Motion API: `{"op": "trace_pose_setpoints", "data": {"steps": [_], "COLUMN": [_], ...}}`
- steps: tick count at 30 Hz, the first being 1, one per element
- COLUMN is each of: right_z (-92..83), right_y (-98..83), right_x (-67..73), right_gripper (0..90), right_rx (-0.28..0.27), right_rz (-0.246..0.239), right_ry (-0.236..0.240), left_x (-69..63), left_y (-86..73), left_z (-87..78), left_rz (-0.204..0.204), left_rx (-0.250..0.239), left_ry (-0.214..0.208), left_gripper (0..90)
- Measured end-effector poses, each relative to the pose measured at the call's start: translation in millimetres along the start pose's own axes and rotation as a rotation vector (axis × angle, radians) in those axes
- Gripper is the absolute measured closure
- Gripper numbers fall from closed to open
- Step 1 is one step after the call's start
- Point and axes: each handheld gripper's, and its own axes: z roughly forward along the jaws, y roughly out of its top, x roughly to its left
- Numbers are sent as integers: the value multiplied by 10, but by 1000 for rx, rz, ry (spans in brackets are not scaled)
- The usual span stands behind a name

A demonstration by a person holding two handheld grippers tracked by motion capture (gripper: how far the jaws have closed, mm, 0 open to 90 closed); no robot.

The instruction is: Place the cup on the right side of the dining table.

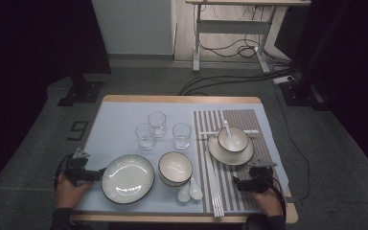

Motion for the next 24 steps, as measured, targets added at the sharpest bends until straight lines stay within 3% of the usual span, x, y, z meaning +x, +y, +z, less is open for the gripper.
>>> {"op": "trace_pose_setpoints", "data": {"steps": [17,24], "right_z": [-40,-145], "right_y": [83,139], "right_x": [43,88], "right_gripper": [0,0], "right_rx": [56,44], "right_rz": [-11,-22], "right_ry": [38,41], "left_x": [-1,-1], "left_y": [0,0], "left_z": [0,0], "left_rz": [0,0], "left_rx": [0,0], "left_ry": [1,1], "left_gripper": [0,0]}}
